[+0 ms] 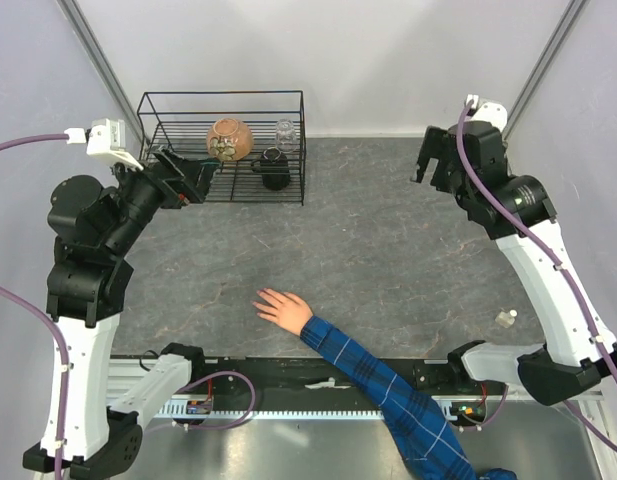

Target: Paint the nails

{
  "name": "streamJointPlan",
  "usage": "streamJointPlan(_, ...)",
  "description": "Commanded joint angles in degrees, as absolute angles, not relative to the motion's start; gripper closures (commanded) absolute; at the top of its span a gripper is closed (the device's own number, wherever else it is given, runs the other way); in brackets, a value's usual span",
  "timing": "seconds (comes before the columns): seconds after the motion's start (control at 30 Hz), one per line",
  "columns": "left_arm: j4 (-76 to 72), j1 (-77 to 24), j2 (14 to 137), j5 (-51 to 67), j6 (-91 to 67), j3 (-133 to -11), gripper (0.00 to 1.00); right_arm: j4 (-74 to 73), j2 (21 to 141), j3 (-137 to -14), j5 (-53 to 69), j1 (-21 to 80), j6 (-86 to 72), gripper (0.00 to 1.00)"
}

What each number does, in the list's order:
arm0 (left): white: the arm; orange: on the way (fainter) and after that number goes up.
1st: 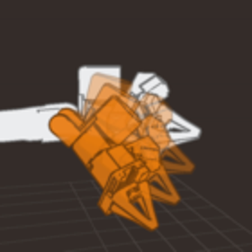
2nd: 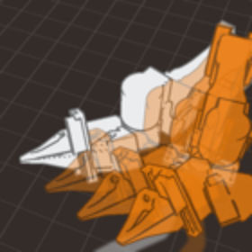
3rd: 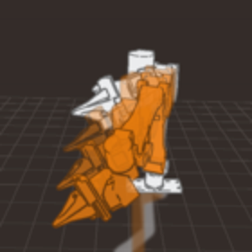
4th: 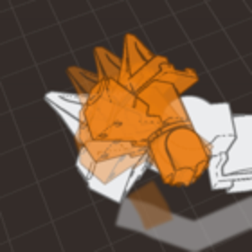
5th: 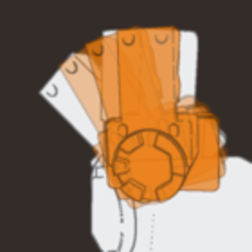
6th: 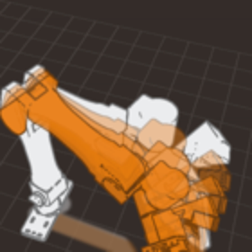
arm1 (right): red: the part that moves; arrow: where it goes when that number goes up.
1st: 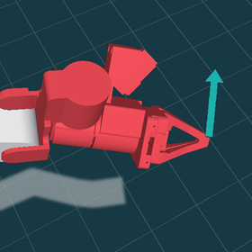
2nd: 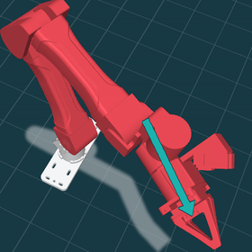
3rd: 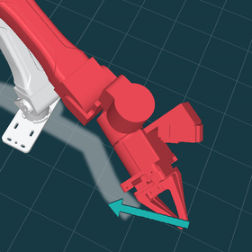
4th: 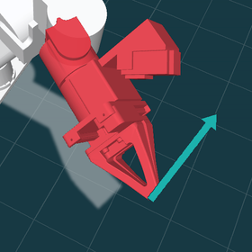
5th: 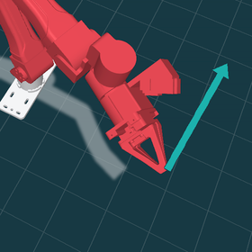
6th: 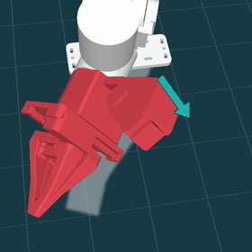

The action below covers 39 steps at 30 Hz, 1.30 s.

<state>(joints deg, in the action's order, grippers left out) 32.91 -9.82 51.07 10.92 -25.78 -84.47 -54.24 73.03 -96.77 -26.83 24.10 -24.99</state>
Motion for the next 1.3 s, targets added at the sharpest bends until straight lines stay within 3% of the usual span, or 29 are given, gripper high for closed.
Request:
streamJointPlan(0.0, 33.31, -9.58, 54.49, 9.15, -20.74, -86.13, 0.04, -62.13, 69.01, -89.14, -34.19, 18.74, -32.76, 0.02)
streamJointPlan(0.2, 31.47, -9.58, 58.09, 12.03, -22.41, -86.31, 0.04, -69.34, 66.45, -75.51, -29.89, 1.96, -39.81, 0.02)
streamJointPlan(0.33, 31.64, -9.58, 60.03, 13.01, -22.85, -86.40, 0.09, -71.10, 67.32, -70.07, -30.93, -9.30, -38.93, 0.02)
streamJointPlan(0.47, 31.82, -9.67, 60.82, 14.67, -23.73, -85.96, 0.17, -68.74, 65.66, -64.52, -30.06, -19.05, -38.14, 0.10)
streamJointPlan(0.7, 31.11, -10.28, 62.75, 18.63, -26.28, -86.05, 0.21, -63.11, 63.11, -55.12, -30.41, -21.71, -38.41, 0.17)
streamJointPlan(0.8, 31.73, -10.28, 62.75, 19.60, -26.28, -85.69, 0.25, -60.05, 63.28, -52.57, -29.27, -21.71, -38.41, 0.29)
streamJointPlan(1.03, 32.61, -10.28, 63.90, 21.80, -26.81, -86.66, 0.29, -56.61, 66.36, -50.28, -27.43, -24.17, -40.34, 0.27)
streamJointPlan(1.27, 33.31, -10.28, 64.07, 22.76, -26.19, -86.92, 0.30, -53.79, 66.45, -44.74, -24.26, -26.72, -42.27, 0.40)
